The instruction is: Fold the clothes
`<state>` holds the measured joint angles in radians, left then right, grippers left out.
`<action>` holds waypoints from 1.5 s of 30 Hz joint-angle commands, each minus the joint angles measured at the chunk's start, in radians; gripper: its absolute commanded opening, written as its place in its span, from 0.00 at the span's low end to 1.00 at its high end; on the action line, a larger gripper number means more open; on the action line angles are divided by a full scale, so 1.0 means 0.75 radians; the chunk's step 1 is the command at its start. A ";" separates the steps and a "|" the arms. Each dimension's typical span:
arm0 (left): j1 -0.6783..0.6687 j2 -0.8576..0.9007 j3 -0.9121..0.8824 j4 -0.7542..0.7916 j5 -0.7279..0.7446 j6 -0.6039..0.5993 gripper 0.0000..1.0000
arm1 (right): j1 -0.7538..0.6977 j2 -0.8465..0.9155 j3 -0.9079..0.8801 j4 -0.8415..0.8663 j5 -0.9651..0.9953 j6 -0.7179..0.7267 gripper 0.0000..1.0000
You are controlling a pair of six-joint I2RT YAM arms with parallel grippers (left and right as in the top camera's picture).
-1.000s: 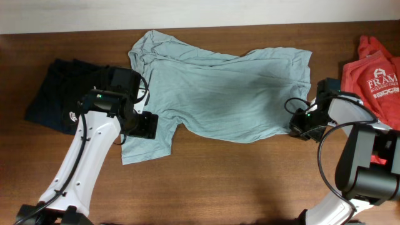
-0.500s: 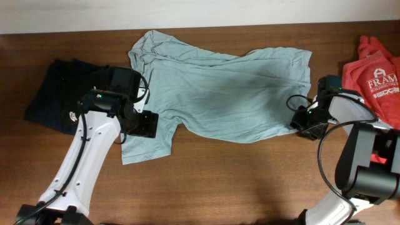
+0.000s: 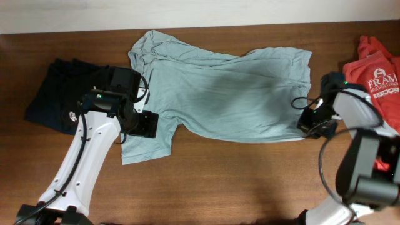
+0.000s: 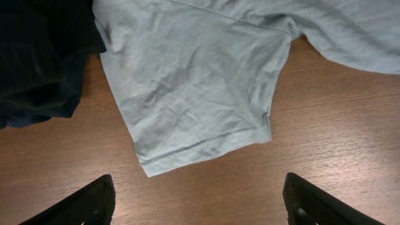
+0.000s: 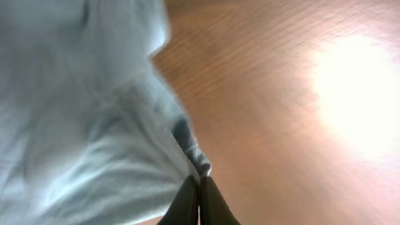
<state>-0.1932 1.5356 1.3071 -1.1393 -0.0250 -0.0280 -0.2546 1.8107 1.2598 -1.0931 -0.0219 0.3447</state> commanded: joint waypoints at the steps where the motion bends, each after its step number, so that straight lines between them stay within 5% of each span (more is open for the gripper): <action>1: 0.006 0.007 -0.004 -0.004 0.015 -0.012 0.86 | -0.004 -0.189 0.091 -0.092 0.199 0.042 0.04; 14: 0.005 0.007 -0.168 -0.020 0.189 -0.045 0.86 | -0.002 -0.232 0.091 -0.173 0.220 0.041 0.04; 20: 0.018 0.008 -0.451 0.232 0.189 -0.193 0.93 | -0.002 -0.232 0.091 -0.165 0.202 0.041 0.04; 32: 0.020 0.128 -0.681 0.506 0.189 -0.255 0.91 | -0.002 -0.232 0.091 -0.148 0.168 0.041 0.04; 36: 0.020 0.217 -0.687 0.584 0.189 -0.255 0.70 | -0.002 -0.232 0.091 -0.149 0.168 0.041 0.04; 41: 0.020 0.238 -0.682 0.609 0.197 -0.255 0.05 | -0.002 -0.232 0.091 -0.148 0.165 0.041 0.04; 45: 0.019 0.188 -0.608 0.440 0.289 -0.255 0.00 | -0.002 -0.232 0.091 -0.149 0.165 0.041 0.04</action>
<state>-0.1719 1.6550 0.8482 -0.7452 0.0887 -0.2253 -0.2546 1.6337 1.3239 -1.2041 0.1040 0.3637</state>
